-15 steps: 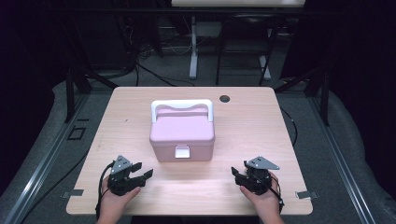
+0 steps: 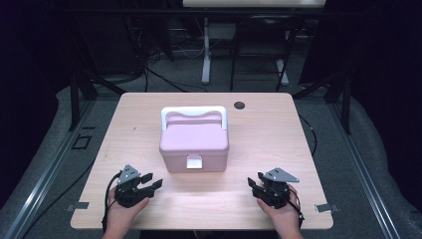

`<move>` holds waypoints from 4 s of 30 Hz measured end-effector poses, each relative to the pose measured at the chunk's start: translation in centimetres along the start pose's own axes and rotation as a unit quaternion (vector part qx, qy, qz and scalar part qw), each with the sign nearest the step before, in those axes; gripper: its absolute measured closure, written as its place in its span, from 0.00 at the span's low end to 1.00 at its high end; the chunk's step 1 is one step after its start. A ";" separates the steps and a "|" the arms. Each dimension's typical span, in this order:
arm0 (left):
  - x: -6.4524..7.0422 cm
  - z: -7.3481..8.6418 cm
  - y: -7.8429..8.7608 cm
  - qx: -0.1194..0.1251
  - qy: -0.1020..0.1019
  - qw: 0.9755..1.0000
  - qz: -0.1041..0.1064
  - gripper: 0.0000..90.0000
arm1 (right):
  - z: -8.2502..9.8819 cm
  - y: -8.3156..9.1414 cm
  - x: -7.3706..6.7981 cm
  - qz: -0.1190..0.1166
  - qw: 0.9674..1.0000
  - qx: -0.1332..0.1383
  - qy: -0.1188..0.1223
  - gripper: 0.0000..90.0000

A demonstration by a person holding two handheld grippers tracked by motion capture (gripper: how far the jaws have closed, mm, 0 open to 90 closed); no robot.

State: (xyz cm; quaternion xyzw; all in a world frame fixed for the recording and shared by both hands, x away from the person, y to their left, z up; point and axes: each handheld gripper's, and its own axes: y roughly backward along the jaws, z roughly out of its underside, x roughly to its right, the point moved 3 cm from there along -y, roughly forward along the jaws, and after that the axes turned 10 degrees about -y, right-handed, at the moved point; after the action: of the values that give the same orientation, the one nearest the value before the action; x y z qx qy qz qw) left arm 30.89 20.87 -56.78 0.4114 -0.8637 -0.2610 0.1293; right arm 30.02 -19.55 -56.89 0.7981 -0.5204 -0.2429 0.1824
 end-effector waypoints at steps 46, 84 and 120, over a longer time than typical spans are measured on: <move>-5.0 -4.3 -3.1 0.022 0.032 0.999 -0.036 0.76 | -6.2 -5.3 -1.2 0.002 1.000 -0.001 0.008 0.73; -2.8 -4.4 -4.6 0.015 0.029 0.999 -0.034 1.00 | -5.5 -7.8 -3.9 -0.004 1.000 0.020 0.002 1.00; 0.4 -4.4 -2.6 -0.044 -0.024 0.999 0.010 1.00 | -4.3 -3.9 -3.9 0.008 0.999 -0.038 0.037 1.00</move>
State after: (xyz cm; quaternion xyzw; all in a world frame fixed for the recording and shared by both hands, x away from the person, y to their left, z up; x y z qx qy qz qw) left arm 34.22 17.66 -54.61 0.3907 -0.8581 -0.3070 0.1294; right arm 34.11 -14.30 -54.76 0.7948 -0.5102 -0.2312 0.2333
